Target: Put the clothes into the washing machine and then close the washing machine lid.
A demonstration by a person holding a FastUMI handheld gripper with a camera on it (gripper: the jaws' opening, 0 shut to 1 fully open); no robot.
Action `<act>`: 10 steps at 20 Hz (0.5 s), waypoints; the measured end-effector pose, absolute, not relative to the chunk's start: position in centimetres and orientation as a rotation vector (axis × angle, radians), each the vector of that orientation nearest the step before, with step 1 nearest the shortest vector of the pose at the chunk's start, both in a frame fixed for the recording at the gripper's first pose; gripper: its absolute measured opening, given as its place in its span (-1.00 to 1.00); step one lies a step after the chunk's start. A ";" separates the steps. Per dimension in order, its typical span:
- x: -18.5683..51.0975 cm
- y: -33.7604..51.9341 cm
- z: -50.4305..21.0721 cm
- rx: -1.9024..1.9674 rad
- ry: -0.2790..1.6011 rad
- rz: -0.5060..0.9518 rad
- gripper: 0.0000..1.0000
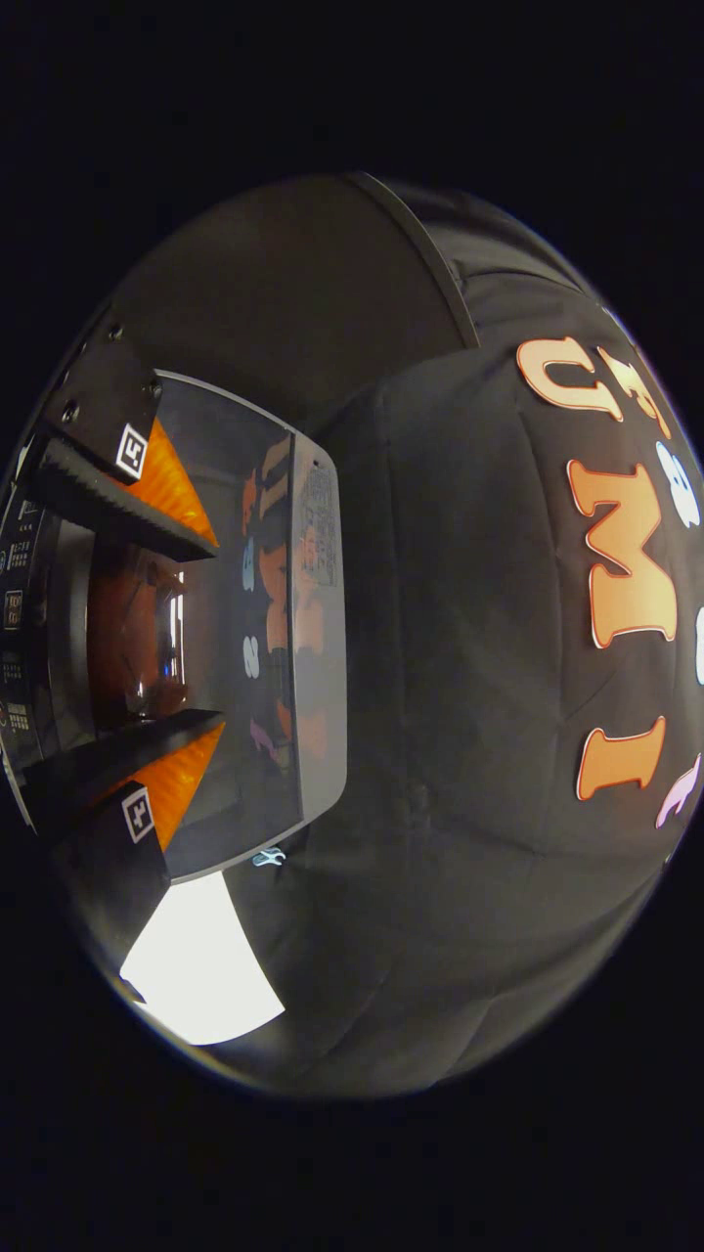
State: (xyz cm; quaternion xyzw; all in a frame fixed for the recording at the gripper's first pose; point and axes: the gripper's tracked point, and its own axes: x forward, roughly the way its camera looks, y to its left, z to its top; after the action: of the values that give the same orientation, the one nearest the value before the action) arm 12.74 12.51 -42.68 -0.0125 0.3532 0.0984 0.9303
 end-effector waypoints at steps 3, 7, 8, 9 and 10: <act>12.8 12.5 -42.1 -0.034 0.712 0.204 0.97; 12.6 13.6 -39.8 -0.025 0.678 0.239 0.96; 12.7 13.8 -38.7 -0.014 0.657 0.240 0.96; 12.8 14.0 -37.5 -0.002 0.637 0.240 0.96; 13.0 14.1 -36.4 0.010 0.623 0.241 0.96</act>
State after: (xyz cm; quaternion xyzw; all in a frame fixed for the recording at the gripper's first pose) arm 12.95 14.06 -36.40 0.0047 0.3059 0.1181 0.9447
